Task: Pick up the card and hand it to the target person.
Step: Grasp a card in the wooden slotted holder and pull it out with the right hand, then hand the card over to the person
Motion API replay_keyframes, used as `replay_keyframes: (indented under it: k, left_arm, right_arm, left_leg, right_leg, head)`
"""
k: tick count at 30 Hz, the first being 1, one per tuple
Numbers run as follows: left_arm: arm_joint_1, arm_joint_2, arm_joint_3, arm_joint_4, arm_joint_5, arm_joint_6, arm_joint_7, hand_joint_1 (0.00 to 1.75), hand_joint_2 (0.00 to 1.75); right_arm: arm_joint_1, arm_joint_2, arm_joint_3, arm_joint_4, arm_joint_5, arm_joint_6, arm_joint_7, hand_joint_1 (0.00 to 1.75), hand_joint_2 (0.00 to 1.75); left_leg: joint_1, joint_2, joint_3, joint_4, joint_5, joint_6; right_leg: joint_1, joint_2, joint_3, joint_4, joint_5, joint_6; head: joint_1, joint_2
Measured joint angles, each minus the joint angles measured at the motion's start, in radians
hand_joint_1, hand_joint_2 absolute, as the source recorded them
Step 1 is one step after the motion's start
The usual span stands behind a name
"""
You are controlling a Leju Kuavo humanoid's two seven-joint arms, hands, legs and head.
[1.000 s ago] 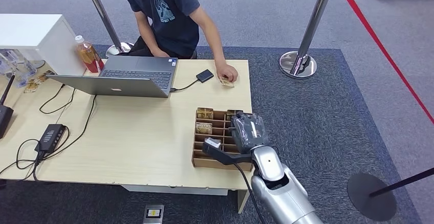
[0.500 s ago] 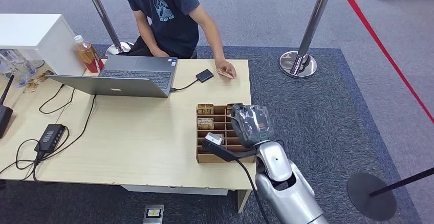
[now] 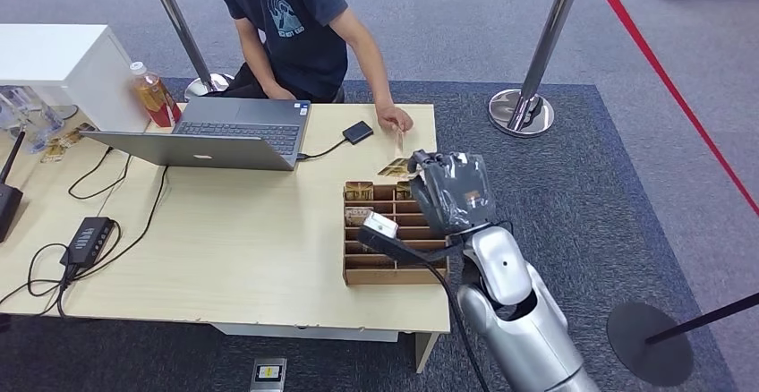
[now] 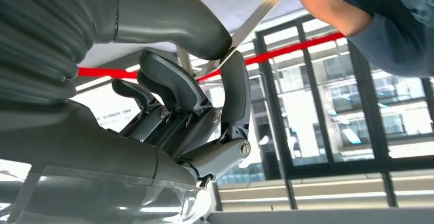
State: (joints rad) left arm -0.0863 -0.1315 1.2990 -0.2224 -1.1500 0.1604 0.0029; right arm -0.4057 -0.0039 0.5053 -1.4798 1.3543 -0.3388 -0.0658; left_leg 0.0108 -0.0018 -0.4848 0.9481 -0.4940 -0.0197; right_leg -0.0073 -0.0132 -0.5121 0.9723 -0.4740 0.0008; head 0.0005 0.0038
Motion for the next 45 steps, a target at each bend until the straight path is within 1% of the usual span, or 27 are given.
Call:
replay_keyframes:
  k: [7,17,25,32,33,36,37,41,45]
  left_arm:
    - [-0.003,0.000,-0.001,0.000,-0.012,-0.003,-0.006,0.00,0.00]
    - [-0.004,0.000,-0.002,0.000,-0.028,-0.010,-0.007,0.00,0.00]
    - [-0.004,0.000,-0.003,0.000,-0.033,-0.012,-0.006,0.00,0.00]
    - [-0.005,0.000,-0.004,0.000,-0.037,-0.014,-0.003,0.00,0.00]
    - [-0.005,0.000,-0.004,0.000,-0.037,-0.015,-0.003,0.00,0.00]
    - [-0.005,0.000,-0.004,0.000,-0.037,-0.014,0.002,0.00,0.00]
    - [-0.006,0.001,-0.004,0.000,-0.037,-0.013,0.004,0.00,0.00]
    - [-0.006,0.000,-0.004,0.000,-0.034,-0.011,0.010,0.00,0.00]
    - [-0.006,0.000,-0.004,0.000,-0.028,-0.009,0.010,0.00,0.00]
  right_arm:
    - [-0.121,0.053,0.005,0.116,-0.020,0.029,-0.002,1.75,1.75]
    - [-0.261,0.148,0.001,0.353,0.042,0.035,0.104,1.75,1.75]
    - [-0.319,0.190,-0.017,0.487,0.117,0.027,0.166,1.75,1.75]
    - [-0.339,0.212,-0.025,0.556,0.179,0.025,0.209,1.74,1.75]
    - [-0.340,0.214,-0.025,0.564,0.188,0.025,0.216,1.66,1.75]
    - [-0.341,0.219,-0.025,0.583,0.209,0.021,0.240,0.36,1.75]
    - [-0.341,0.220,-0.026,0.588,0.211,0.017,0.248,0.00,1.75]
    - [-0.331,0.221,-0.041,0.584,0.211,-0.047,0.260,0.00,1.75]
    - [-0.268,0.209,-0.072,0.498,0.211,-0.118,0.242,0.00,1.75]
  left_leg:
    - [0.000,0.000,0.000,0.000,0.001,0.000]
    - [0.000,0.000,-0.001,0.000,0.001,0.000]
    - [0.000,0.000,-0.001,0.000,0.001,0.000]
    - [0.000,0.000,-0.001,0.000,0.001,0.000]
    - [0.000,0.000,-0.001,0.000,0.001,0.000]
    - [0.000,0.000,-0.001,0.000,0.001,0.000]
    - [0.000,0.000,-0.001,0.000,0.001,0.000]
    - [0.000,0.000,-0.001,0.000,0.001,0.000]
    - [0.000,0.000,-0.001,0.000,0.001,0.000]
  right_leg:
    - [0.000,0.000,0.000,0.000,0.001,0.000]
    - [0.000,0.000,-0.001,0.000,0.001,0.000]
    - [0.000,0.000,-0.001,0.000,0.001,0.000]
    - [0.000,0.000,-0.001,0.000,0.001,0.000]
    - [0.000,0.000,-0.001,0.000,0.001,0.000]
    - [0.000,0.000,-0.001,0.000,0.001,0.000]
    - [0.000,0.000,-0.001,0.000,0.001,0.000]
    - [0.000,0.000,-0.002,0.000,0.001,0.000]
    - [0.000,0.000,-0.003,0.000,0.000,0.000]
  head:
    - [0.000,0.000]
    - [0.000,0.000]
    - [0.000,0.000]
    - [0.000,0.000]
    - [0.000,0.000]
    - [0.000,0.000]
    - [0.000,0.000]
    - [0.000,0.000]
    - [0.000,0.000]
